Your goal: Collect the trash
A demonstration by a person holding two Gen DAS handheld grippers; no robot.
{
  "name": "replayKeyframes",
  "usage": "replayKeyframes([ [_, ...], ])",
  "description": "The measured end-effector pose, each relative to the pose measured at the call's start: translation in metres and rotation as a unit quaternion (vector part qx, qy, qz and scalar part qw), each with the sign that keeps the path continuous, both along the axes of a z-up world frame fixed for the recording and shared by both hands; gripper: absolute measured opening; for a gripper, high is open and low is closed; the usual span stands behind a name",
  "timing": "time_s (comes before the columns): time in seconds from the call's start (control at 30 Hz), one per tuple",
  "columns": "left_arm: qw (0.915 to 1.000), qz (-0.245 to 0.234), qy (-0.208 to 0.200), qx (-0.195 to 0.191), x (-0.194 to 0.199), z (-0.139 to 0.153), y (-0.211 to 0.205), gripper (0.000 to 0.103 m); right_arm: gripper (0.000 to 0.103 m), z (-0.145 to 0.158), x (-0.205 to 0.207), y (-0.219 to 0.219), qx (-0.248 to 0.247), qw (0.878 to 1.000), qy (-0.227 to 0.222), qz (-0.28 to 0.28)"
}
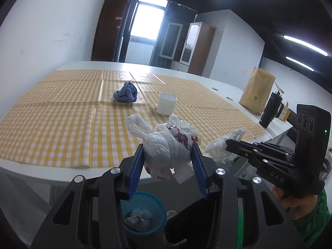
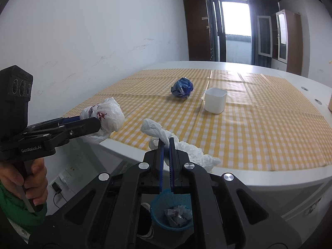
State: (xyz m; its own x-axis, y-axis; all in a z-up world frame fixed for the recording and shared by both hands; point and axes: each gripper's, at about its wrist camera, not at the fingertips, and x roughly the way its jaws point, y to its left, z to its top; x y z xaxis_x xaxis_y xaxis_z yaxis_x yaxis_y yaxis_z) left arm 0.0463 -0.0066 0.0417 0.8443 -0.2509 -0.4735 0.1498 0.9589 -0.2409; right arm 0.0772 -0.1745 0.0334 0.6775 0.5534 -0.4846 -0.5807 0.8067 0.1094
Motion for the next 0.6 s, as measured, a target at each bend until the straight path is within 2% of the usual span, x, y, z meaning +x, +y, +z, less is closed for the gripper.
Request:
replayKeyframes([
  [0.33, 0.9996, -0.027, 0.0, -0.008, -0.037, -0.011, -0.006, 0.045, 0.004, -0.015, -0.04, -0.014, 0.003, 1.0, 0.014, 0.006],
  [0.6, 0.999, -0.033, 0.026, 0.013, -0.051, -0.042, -0.016, 0.045, 0.004, -0.041, -0.056, -0.019, -0.002, 0.999, 0.039, 0.009],
])
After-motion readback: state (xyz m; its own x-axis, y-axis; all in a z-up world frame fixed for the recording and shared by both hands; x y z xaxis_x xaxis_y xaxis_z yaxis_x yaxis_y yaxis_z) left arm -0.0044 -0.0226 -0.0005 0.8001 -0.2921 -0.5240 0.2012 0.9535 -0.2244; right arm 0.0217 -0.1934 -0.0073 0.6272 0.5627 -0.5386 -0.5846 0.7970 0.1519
